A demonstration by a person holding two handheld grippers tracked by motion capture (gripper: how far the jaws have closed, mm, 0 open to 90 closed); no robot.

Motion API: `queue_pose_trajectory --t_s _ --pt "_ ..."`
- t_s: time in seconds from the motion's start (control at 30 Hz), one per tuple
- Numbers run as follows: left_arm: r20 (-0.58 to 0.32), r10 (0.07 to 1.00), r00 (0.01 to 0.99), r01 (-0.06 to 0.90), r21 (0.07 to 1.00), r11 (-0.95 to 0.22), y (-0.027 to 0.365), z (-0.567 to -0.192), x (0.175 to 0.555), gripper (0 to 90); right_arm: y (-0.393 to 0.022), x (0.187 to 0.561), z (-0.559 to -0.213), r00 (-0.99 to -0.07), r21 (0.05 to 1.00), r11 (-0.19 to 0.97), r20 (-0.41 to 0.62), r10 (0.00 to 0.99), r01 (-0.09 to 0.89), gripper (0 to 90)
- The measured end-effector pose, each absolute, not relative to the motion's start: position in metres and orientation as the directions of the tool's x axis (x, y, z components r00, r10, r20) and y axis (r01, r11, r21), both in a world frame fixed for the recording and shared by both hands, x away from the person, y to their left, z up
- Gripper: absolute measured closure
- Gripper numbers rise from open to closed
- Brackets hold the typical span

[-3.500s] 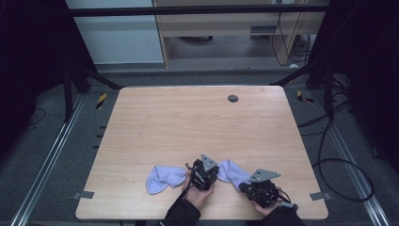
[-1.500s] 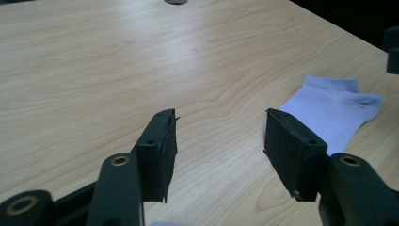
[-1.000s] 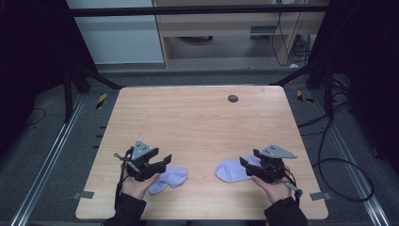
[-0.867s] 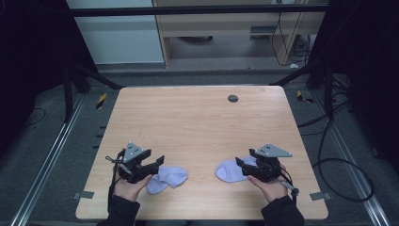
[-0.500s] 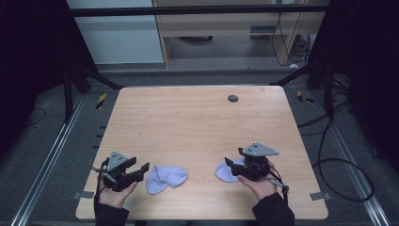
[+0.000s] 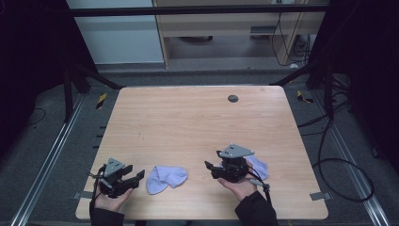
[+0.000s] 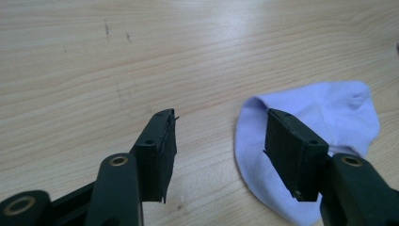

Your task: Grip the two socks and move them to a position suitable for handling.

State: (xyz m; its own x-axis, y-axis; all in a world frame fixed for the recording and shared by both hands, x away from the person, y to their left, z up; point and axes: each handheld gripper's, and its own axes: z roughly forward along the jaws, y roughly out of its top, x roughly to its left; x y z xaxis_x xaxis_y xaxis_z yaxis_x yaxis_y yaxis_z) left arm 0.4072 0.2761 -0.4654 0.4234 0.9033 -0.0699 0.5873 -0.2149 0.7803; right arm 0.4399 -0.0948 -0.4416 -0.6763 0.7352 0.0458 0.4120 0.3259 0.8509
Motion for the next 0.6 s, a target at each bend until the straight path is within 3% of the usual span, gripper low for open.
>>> queue_pose_trajectory --t_s 0.6 --pt "-0.033 0.881 0.472 0.601 0.744 -0.294 0.268 -0.477 0.403 48.4 -0.023 0.436 -0.462 -0.772 0.813 0.421 0.055 0.633 0.402 54.2"
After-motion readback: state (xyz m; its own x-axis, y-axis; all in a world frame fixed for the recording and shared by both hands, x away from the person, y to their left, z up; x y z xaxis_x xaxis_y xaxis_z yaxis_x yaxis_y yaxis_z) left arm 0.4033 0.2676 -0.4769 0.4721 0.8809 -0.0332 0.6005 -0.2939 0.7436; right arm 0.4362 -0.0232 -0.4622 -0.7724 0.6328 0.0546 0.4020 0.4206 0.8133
